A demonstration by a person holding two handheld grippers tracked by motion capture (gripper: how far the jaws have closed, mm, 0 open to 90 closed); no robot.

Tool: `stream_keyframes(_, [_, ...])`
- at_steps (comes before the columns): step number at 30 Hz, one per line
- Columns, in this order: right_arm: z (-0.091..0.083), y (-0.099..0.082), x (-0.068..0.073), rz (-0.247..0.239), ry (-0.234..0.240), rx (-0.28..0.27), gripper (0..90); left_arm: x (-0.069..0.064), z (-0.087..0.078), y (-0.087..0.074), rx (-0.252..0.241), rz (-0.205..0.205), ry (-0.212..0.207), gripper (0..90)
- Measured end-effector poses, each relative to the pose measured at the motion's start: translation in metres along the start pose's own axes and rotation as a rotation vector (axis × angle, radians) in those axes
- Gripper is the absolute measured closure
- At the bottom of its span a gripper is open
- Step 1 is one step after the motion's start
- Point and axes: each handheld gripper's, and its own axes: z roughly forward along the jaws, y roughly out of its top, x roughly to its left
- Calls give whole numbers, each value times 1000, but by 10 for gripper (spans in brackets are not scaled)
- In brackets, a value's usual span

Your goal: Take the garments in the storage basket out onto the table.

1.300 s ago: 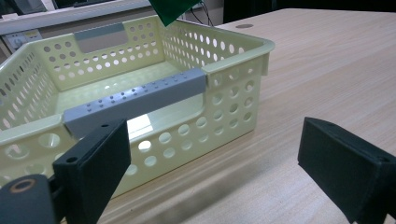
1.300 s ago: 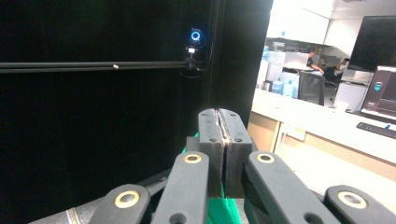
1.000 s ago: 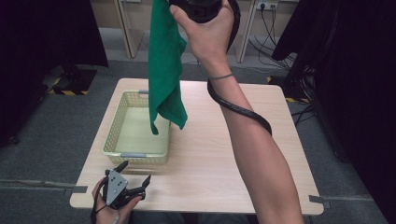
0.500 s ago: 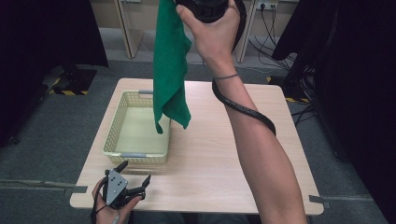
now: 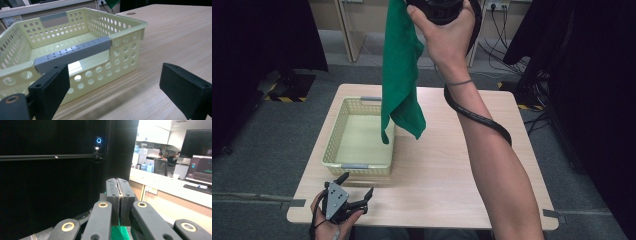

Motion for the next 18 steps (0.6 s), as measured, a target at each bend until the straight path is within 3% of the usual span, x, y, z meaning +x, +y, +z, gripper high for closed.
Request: stream_keyframes(18, [-9, -8, -10, 6, -18, 2, 889, 0, 0, 0, 0, 1, 1, 85])
